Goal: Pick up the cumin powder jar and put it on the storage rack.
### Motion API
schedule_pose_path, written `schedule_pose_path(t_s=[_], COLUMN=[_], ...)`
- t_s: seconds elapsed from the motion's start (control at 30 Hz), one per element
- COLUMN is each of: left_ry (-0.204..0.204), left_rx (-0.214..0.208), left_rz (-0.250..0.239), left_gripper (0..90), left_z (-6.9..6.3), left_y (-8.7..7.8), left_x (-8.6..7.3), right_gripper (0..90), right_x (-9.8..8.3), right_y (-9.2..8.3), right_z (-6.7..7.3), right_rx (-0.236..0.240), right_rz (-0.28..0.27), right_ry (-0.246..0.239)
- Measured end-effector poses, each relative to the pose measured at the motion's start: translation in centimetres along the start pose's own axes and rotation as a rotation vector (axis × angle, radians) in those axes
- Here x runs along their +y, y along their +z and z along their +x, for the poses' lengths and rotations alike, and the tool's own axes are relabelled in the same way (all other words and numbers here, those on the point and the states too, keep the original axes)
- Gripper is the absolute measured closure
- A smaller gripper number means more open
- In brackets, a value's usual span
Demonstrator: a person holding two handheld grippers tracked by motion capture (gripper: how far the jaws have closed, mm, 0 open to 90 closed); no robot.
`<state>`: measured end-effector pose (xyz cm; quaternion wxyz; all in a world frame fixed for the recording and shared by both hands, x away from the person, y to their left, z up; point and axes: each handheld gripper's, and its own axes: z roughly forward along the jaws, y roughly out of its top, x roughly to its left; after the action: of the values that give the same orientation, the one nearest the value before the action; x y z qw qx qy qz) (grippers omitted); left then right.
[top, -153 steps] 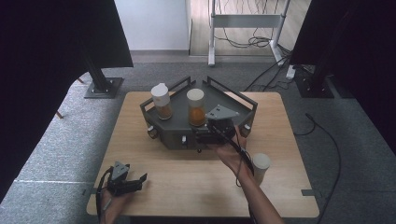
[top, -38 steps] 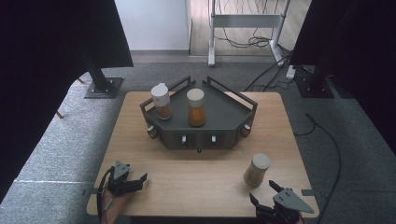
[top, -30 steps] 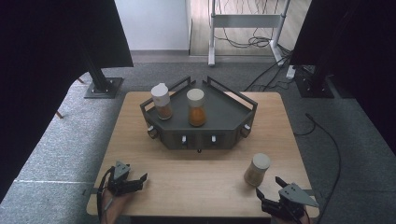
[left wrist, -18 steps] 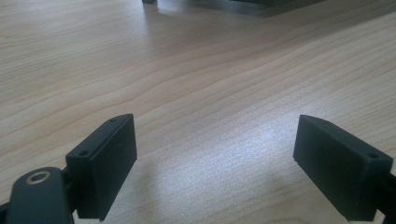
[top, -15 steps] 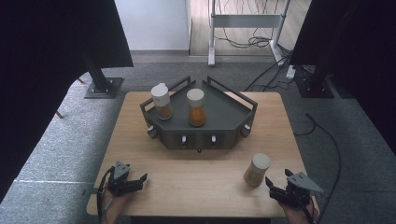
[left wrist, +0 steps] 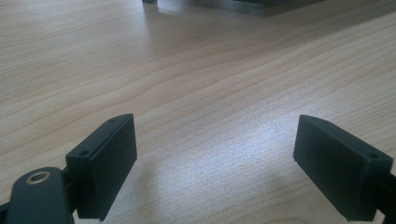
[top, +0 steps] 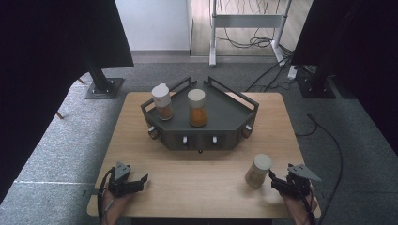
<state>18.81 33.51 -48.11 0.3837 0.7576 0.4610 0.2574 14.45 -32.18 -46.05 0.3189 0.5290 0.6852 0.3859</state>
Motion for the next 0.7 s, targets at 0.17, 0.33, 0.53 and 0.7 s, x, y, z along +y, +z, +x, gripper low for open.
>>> schedule_pose_path(t_s=[0.17,0.33,0.53,0.7], left_ry=[0.002,0.008,0.009,0.010], left_rx=[0.000,-0.001,-0.001,0.000], left_rz=[0.001,0.005,0.005,0.004], left_gripper=[13.0,13.0,13.0,13.0], left_z=[0.0,0.0,0.0,-0.1], left_y=[0.0,0.0,0.0,0.0], left_x=[0.0,0.1,0.1,0.1], right_gripper=[17.5,16.9,16.8,16.8], right_x=[0.0,-0.3,-0.6,-0.8], right_y=[1.0,1.5,1.7,1.8], right_z=[0.5,0.7,0.6,0.4], right_rx=[-0.031,-0.044,-0.045,-0.036], right_rz=[0.018,0.028,0.040,0.054], right_ry=[0.007,0.019,0.035,0.047])
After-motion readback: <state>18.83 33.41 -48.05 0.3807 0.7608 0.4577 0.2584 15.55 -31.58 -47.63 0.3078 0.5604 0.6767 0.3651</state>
